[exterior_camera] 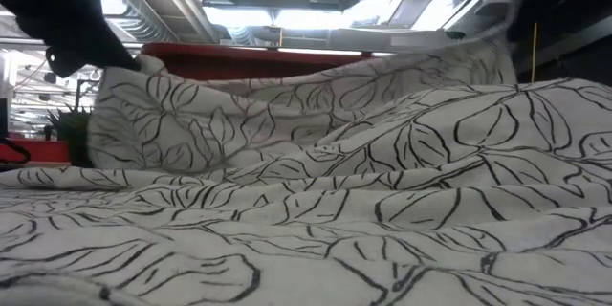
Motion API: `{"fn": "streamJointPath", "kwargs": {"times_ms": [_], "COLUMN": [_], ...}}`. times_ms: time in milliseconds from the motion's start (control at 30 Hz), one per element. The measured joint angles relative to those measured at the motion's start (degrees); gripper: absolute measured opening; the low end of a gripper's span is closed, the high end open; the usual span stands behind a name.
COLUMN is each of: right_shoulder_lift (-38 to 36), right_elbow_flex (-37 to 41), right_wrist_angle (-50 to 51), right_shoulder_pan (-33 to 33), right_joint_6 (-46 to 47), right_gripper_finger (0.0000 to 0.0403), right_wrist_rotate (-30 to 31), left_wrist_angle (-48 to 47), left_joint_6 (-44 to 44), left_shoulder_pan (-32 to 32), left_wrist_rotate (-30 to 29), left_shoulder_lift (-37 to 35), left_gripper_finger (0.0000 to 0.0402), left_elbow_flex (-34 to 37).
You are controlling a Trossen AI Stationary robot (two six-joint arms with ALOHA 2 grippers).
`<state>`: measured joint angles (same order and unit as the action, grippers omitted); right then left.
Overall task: Fold laundry
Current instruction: Fold the patterned white shirt
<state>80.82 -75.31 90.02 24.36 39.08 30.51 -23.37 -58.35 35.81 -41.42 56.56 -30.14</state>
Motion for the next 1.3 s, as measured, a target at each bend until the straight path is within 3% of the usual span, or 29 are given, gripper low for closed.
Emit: {"fn": "streamJointPath", "kwargs": {"times_ms": [300,467,633,767,933,1167,1300], "right_shoulder_lift": [0.0,0.0,0.5,2.2,5.0,6.6,6.6], "right_elbow_flex": [4.9,4.9,4.9,4.9,4.9,4.9,4.9], "right_wrist_angle": [-0.1,-0.6,-7.3,-11.0,-10.6,-10.5,-10.5], "right_shoulder_pan": [13.7,21.1,26.7,28.7,28.5,28.5,28.5], "right_joint_6": [14.1,24.1,29.7,29.9,29.5,28.0,28.1], "right_gripper_finger": [0.0004,0.0007,0.0006,0.0013,0.0016,0.002,0.0051], "right_wrist_rotate": [-4.5,-8.7,-11.1,-11.6,-16.9,-18.1,-18.6], "left_wrist_angle": [6.0,9.6,12.9,14.9,17.9,18.4,18.7], "left_joint_6": [0.4,0.3,0.0,-0.1,-0.7,-4.5,-4.3], "left_shoulder_pan": [4.0,5.7,6.4,6.3,6.3,6.3,6.3], "left_wrist_rotate": [1.0,5.5,8.5,13.0,20.0,24.5,24.3], "left_shoulder_lift": [7.6,9.5,12.6,15.8,19.5,21.7,21.6], "left_gripper_finger": [0.0,0.0,0.0,0.0008,0.0035,0.0079,0.0101], "left_elbow_flex": [0.0,0.0,0.0,0.0,0.0,0.0,0.0]}}
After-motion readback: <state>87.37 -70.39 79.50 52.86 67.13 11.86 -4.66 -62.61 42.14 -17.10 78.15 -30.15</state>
